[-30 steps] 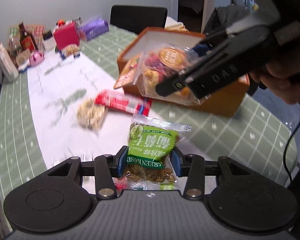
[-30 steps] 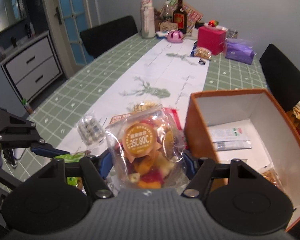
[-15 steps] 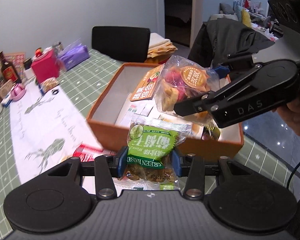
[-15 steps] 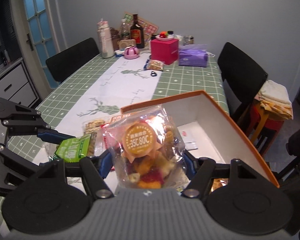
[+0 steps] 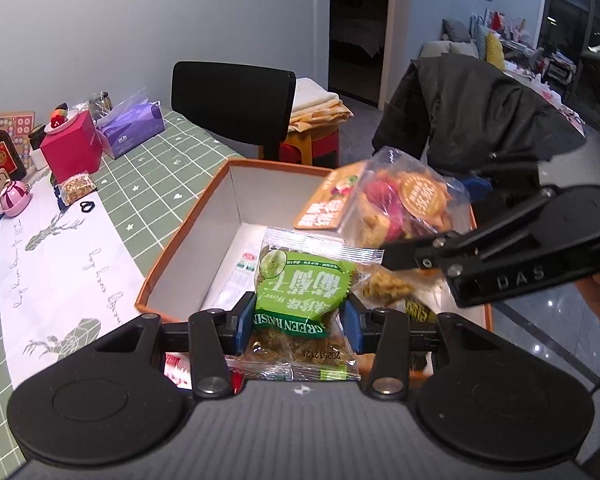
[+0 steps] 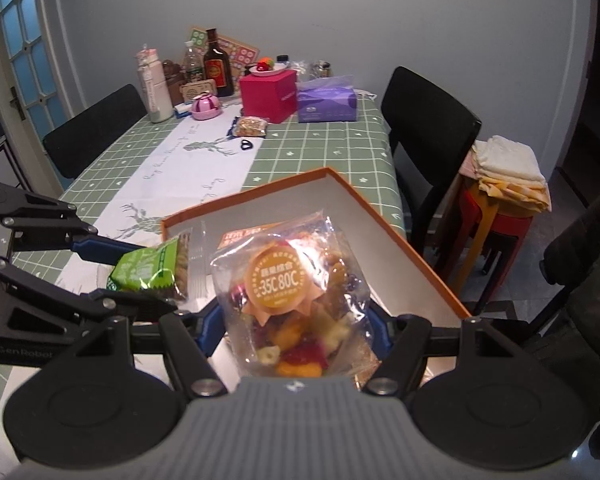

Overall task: Organize snacks
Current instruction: 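Carry both packs into the orange box and open both tools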

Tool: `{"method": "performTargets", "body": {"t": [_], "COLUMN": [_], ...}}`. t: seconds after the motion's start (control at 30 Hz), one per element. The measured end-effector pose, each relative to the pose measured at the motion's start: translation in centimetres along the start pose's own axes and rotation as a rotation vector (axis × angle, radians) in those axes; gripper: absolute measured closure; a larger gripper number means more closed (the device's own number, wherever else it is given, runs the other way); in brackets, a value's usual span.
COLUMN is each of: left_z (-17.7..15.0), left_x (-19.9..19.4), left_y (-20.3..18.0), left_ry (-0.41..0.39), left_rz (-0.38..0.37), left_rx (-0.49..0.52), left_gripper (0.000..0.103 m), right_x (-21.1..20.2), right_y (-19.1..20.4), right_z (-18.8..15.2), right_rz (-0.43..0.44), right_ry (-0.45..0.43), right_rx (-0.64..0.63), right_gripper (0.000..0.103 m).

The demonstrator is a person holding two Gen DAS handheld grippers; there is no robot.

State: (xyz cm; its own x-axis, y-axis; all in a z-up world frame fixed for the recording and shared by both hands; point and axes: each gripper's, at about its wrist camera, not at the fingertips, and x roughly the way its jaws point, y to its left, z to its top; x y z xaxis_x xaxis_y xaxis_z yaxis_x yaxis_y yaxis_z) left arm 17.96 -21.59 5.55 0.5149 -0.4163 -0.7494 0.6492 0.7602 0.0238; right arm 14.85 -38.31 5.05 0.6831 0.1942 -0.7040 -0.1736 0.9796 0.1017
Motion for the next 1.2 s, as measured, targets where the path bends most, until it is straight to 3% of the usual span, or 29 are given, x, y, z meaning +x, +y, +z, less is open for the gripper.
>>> {"method": "performTargets", "body": {"t": [0.17,0.9,1.2], "left_z": [0.8,0.8,0.1], "left_x": [1.3,8.0,10.3], "left_y": [-0.1,0.2,0.8], "left_ry": [-0.012,0.068,0.122], "left_rz": [-0.001,0.078,0.148], "left_rx": [-0.03,-0.126,-0.178], "left_gripper": [0.052,0.052,0.052], "right_x": [1.3,5.9,8.7], "right_y": [-1.1,-3.0,-2.9], "right_z": [-0.2,-1.4,-1.6], "right_rz": [-0.033,-0.109,-0.141], "right_ry": [0.024,0.089,0.12], "right_rx": [0.025,0.096,0.102], "right_gripper": [0.036,0.036,0.036]}}
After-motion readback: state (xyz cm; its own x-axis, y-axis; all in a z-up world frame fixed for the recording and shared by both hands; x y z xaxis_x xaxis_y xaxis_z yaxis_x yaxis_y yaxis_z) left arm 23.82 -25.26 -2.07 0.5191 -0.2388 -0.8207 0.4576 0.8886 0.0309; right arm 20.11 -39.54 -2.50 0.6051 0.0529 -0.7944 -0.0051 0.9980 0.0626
